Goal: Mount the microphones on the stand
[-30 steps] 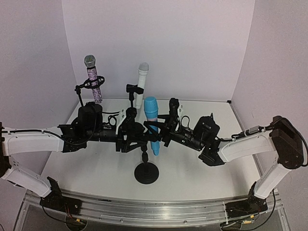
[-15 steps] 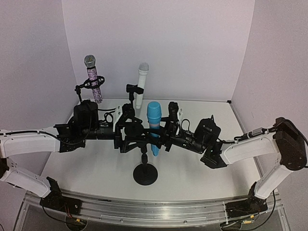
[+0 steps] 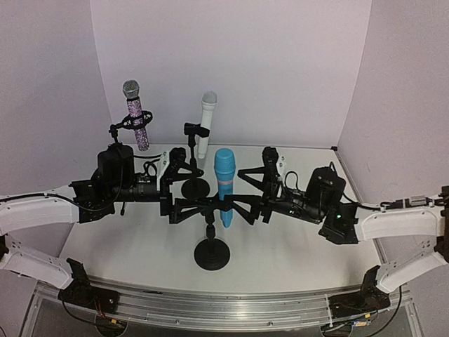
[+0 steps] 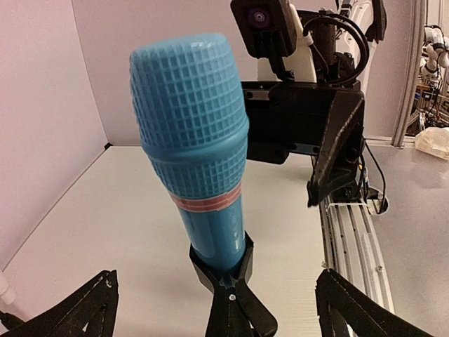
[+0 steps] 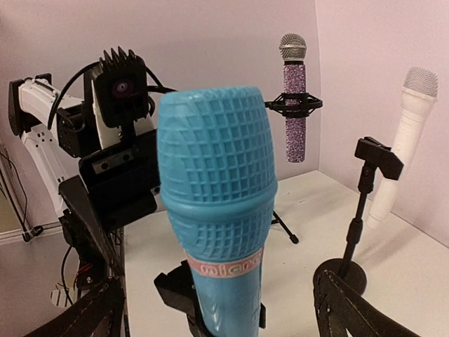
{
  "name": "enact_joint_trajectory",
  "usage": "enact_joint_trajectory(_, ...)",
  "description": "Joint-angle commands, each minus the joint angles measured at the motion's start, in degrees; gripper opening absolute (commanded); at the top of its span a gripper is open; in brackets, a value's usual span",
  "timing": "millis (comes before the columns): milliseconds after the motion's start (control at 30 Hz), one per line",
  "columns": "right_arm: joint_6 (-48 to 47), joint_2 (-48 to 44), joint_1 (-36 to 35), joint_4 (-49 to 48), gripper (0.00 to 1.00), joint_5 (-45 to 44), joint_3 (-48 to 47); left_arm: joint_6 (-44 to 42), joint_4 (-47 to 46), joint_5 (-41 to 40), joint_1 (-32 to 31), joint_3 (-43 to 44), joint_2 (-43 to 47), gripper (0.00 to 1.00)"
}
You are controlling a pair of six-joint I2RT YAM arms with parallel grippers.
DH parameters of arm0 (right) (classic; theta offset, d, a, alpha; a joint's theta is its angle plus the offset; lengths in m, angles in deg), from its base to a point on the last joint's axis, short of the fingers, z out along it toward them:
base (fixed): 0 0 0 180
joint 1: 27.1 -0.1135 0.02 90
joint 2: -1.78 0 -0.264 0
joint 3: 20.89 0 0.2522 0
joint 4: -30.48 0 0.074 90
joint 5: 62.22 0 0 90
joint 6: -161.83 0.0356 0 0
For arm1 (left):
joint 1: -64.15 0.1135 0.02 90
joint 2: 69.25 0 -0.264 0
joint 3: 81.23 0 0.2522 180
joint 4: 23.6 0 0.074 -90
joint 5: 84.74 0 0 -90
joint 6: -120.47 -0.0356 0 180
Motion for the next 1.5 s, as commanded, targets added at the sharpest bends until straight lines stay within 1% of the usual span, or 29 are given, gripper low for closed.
enact_joint_trajectory(0,-4.25,-10.72,-0.11,12.88,0.9,-5.8,5.18,1.11,0.1,0.84,1.08,1.28,3.85,0.99)
enact_joint_trajectory(67,-4.07,-14.52,-0.17,19.95,0.84,-8.89,5.67,2.16,0.48,1.1,2.1,2.29,4.55,0.99)
enact_joint_trajectory(100,-3.77,-15.54,-0.23,24.31,0.8,-11.08,5.26,2.7,0.72,1.26,2.62,2.79,4.78,0.99)
enact_joint_trajectory(167,-1.95,-15.34,-0.85,32.6,0.71,-15.57,3.49,3.95,0.88,0.97,4.19,3.3,5.64,0.99)
enact_joint_trajectory(200,-1.11,-14.79,-1.9,34.99,0.68,-16.76,2.89,4.78,0.88,0.8,5.24,3.35,6.09,0.99)
enact_joint_trajectory(233,-0.53,-14.39,-3.19,36.06,0.67,-17.66,2.74,5.73,0.91,0.63,6.21,3.4,6.5,0.99)
enact_joint_trajectory(333,0.38,-14.27,-7.83,31.73,0.66,-19.57,5.23,7.74,1.6,0.42,9.84,3.22,8.61,0.99)
enact_joint_trajectory(400,1.22,-15.04,-10.25,31.52,0.66,-21.76,6.3,7.06,2.93,0.31,11.35,3.3,10.49,0.99)
enact_joint_trajectory(500,1.88,-15.48,-15.58,30.88,0.63,-28.26,8.13,5.28,6.23,-1.72,12.24,2.96,13.05,0.98)
enact_joint_trajectory(533,1.85,-14.38,-17.22,29.49,0.6,-30.48,8.48,5.01,6.9,-2.71,12.42,2.38,14.14,0.98)
enact_joint_trajectory(600,1.11,-10.08,-20.17,24.86,0.51,-35.23,8.45,4.89,7.33,-4.7,12.88,0.25,16.29,0.98)
enact_joint_trajectory(667,-0.84,-4.19,-22.62,16.14,0.48,-39.75,7.69,6.03,6.55,-5.31,14.11,-2.46,18.3,0.98)
enact_joint_trajectory(700,-1.93,-0.63,-23.65,10.15,0.46,-41.99,7.79,6.77,5.98,-5.17,15.1,-3.74,19.4,0.97)
enact_joint_trajectory(767,-4.04,6.42,-24.81,-3.65,0.45,-44.75,7.92,7.95,5.22,-4.18,17.03,-5.95,21.32,0.97)
enact_joint_trajectory(800,-4.84,10.18,-25.26,-7.27,0.45,-45.41,6.58,8.16,5.11,-3.47,17.64,-6.64,22.24,0.96)
enact_joint_trajectory(900,-7.48,19.96,-26.31,-14.0,0.45,-47.7,1.48,8.23,4.96,-3.01,19.0,-8.38,24.76,0.96)
enact_joint_trajectory(1000,-9.81,28.27,-26.91,-30.7,0.45,-53.53,0.26,8.75,4.02,-3.41,19.87,-9.98,26.32,0.96)
enact_joint_trajectory(1033,-10.27,30.24,-26.94,-33.14,0.45,-55.23,-0.33,9.15,3.56,-3.45,20.14,-10.34,26.69,0.96)
enact_joint_trajectory(1133,-11.26,35.0,-26.99,-33.87,0.46,-57.29,-3.89,10.14,2.04,-3.42,20.4,-11.36,27.54,0.96)
enact_joint_trajectory(1233,-10.56,37.53,-26.99,-33.86,0.45,-60.12,-6.67,10.93,1.23,-3.07,20.39,-12.06,28.01,0.96)
enact_joint_trajectory(1367,-7.4,38.49,-26.99,-33.93,0.45,-62.38,-6.37,11.06,0.99,-2.61,20.4,-12.44,28.6,0.96)
enact_joint_trajectory(1467,-7.26,39.15,-26.99,-33.9,0.44,-65.1,-6.52,11.05,0.72,-2.7,20.47,-12.77,28.69,0.96)
